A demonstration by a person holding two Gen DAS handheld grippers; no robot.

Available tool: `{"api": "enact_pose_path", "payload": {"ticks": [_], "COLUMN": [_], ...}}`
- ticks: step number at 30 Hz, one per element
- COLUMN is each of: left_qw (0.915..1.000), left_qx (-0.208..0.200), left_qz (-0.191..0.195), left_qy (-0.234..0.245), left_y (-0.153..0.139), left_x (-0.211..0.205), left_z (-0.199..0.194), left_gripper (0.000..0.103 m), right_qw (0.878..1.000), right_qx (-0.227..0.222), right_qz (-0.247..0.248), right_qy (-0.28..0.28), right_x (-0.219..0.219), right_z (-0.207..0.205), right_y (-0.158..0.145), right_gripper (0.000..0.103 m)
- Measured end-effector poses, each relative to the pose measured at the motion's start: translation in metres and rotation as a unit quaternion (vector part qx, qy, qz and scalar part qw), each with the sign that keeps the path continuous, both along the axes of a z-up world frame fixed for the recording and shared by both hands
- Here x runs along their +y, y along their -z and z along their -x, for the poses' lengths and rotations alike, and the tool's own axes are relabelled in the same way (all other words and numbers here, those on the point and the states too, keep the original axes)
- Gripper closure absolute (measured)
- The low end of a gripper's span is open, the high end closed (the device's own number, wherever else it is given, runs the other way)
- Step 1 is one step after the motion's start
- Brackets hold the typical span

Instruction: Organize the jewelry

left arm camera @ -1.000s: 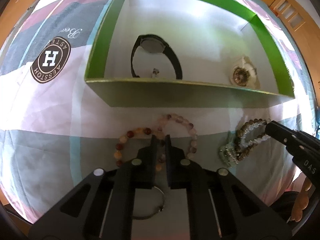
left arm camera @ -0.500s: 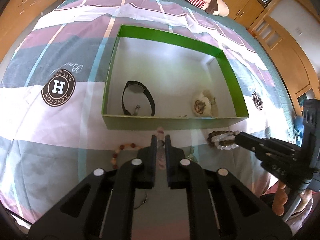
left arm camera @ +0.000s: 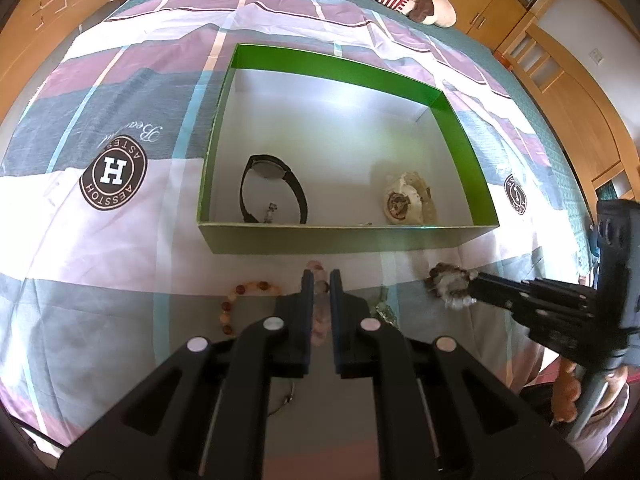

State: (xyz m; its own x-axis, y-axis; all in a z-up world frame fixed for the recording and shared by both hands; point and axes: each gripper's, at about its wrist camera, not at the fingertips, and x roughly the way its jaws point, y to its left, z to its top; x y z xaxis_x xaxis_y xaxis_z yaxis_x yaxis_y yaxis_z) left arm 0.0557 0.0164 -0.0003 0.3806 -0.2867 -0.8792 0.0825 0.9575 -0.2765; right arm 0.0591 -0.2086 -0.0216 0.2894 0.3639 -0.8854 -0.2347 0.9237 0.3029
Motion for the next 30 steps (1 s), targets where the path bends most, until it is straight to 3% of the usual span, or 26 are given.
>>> {"api": "enact_pose_path", "payload": {"ticks": [1,2,3,6,7,11,15,17,20,23,30], "left_qw": [1.0000,1.0000,1.0000,1.0000,1.0000,1.0000,1.0000,1.0000,1.0000,0.9999,0.9998], "left_qx": [0.000,0.000,0.000,-0.001,-0.001,0.003,0.004,0.005,0.006,0.009,0.015], "left_qz": [-0.001,-0.001,-0.001,-0.002,-0.002,-0.006,-0.007,-0.007,-0.007,-0.009,-0.012], "left_qy": [0.000,0.000,0.000,0.001,0.001,0.002,0.003,0.002,0.002,0.003,0.002], "left_y": [0.000,0.000,0.000,0.000,0.001,0.003,0.004,0.004,0.005,0.007,0.011], "left_x": [0.000,0.000,0.000,0.000,-0.001,-0.002,-0.002,-0.002,-0.001,-0.002,-0.001], "left_z": [0.000,0.000,0.000,0.000,0.000,0.000,0.000,0.000,-0.001,-0.002,-0.003], "left_gripper": [0.096,0.096,0.096,0.096,0.096,0.095,0.096,0.096,0.096,0.095,0.095], "right_qw": [1.000,0.996,0.994,1.000,1.000,0.999,0.997,0.996,0.998,1.000,0.993], "right_qx": [0.008,0.027,0.029,-0.009,-0.002,0.004,-0.002,-0.009,0.006,0.016,0.051], "right_qz": [-0.029,-0.087,-0.099,0.018,0.030,0.040,0.046,0.051,0.019,0.006,0.077], "right_qy": [-0.004,-0.016,-0.023,-0.015,-0.006,0.008,0.056,0.075,0.054,-0.001,-0.077], "right_x": [-0.003,-0.005,-0.003,0.003,0.001,-0.004,-0.020,-0.027,-0.015,0.020,0.086], "right_z": [0.000,0.000,0.000,0.004,0.002,0.000,-0.005,-0.008,-0.010,-0.007,-0.005], "right_y": [0.000,0.000,0.000,0.000,0.005,0.010,0.006,0.005,0.008,0.018,0.055], "right_gripper": [0.096,0.096,0.096,0.096,0.096,0.096,0.071,0.069,0.069,0.069,0.069]}}
